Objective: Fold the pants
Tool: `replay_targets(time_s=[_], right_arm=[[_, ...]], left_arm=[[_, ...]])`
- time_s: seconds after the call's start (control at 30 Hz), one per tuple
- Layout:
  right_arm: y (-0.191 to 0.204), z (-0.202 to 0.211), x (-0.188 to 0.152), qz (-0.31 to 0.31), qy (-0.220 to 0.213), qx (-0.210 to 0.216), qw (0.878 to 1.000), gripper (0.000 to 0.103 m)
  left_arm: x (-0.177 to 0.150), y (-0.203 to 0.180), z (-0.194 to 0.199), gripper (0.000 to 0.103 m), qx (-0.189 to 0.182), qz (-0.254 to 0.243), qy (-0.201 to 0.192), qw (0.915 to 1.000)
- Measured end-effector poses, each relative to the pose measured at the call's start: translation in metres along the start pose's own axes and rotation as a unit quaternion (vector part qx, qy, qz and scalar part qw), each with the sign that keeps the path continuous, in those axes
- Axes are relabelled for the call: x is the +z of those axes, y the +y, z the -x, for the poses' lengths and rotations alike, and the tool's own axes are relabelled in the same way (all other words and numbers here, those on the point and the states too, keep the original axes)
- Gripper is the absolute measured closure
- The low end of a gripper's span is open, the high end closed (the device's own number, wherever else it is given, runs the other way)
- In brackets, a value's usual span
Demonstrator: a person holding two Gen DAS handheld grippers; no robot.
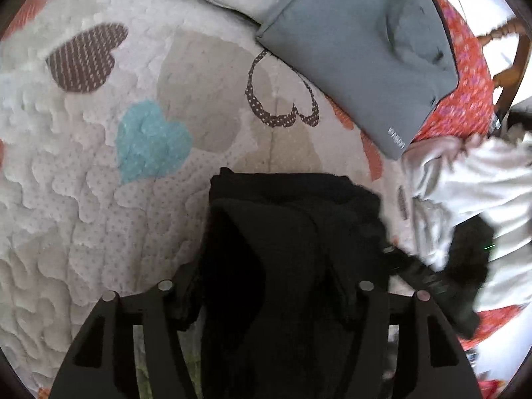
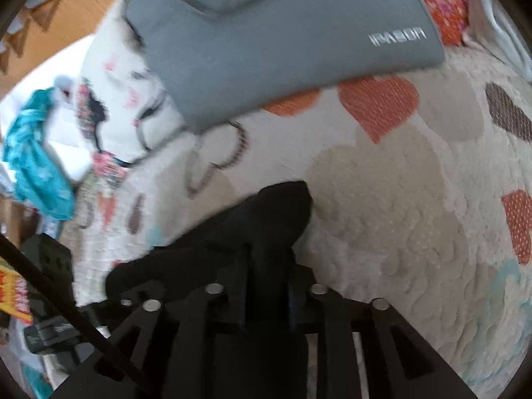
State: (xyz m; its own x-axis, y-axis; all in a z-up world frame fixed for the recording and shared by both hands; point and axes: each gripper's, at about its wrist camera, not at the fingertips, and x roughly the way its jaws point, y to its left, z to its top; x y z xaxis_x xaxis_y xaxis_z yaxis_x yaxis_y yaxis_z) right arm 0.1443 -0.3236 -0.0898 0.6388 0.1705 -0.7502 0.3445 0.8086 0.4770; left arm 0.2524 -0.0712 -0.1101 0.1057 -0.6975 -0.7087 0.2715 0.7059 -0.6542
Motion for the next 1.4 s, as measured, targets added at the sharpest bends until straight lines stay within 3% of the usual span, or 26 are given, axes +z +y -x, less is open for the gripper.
replay_targets(time_s=[0.1, 0.23, 0.33, 0.4, 0.47, 0.6, 0.73, 0.87, 1.03, 1.17, 1.3, 1.4], right_arm=[[-0.006, 0.002, -0.003, -0.005, -0.007, 0.007, 1.0, 0.066], [-0.003, 0.02, -0.004, 0.015, -0.029, -0.013, 0.999, 0.063], [-0.003, 0.045, -0.011, 0.017, -0.053, -0.026, 0.998, 0.062], [0.003, 0.064, -0.022, 0.025, -0.076, -0.021, 0.997, 0.062], [0.011, 0.079, -0.04, 0.031, -0.087, -0.006, 0.996, 0.061], [0.027, 0.093, -0.083, 0.04, -0.1, 0.02, 0.994, 0.06], [0.034, 0.089, -0.122, 0.05, -0.084, 0.026, 0.995, 0.044], [0.031, 0.077, -0.129, 0.067, -0.076, 0.013, 0.995, 0.043], [0.039, 0.098, -0.129, 0.07, -0.095, 0.008, 0.993, 0.042], [0.041, 0.119, -0.146, 0.065, -0.109, -0.006, 0.992, 0.038], [0.038, 0.131, -0.169, 0.074, -0.114, -0.046, 0.99, 0.038], [0.033, 0.138, -0.184, 0.068, -0.108, -0.062, 0.99, 0.037]], left_arm=[[0.003, 0.006, 0.01, 0.041, -0.018, 0.019, 0.014, 0.9995], [0.003, 0.011, 0.041, 0.041, -0.012, 0.027, -0.016, 0.9994], [0.003, 0.014, 0.063, 0.041, 0.046, 0.035, -0.049, 0.9972], [-0.001, 0.006, 0.074, 0.041, 0.051, 0.022, -0.064, 0.9964], [-0.005, -0.008, 0.073, 0.041, 0.065, -0.001, -0.066, 0.9957], [-0.001, -0.016, 0.051, 0.04, 0.129, -0.017, -0.046, 0.9904], [0.003, -0.003, 0.026, 0.036, 0.142, -0.003, -0.027, 0.9894], [0.0, 0.005, 0.031, 0.033, 0.125, 0.014, -0.027, 0.9916], [-0.031, -0.014, 0.062, 0.033, 0.157, -0.025, -0.055, 0.9857], [-0.082, -0.047, 0.093, 0.033, 0.202, -0.085, -0.103, 0.9703], [-0.138, -0.075, 0.121, 0.033, 0.255, -0.141, -0.163, 0.9427], [-0.168, -0.088, 0.14, 0.031, 0.27, -0.154, -0.199, 0.9293]])
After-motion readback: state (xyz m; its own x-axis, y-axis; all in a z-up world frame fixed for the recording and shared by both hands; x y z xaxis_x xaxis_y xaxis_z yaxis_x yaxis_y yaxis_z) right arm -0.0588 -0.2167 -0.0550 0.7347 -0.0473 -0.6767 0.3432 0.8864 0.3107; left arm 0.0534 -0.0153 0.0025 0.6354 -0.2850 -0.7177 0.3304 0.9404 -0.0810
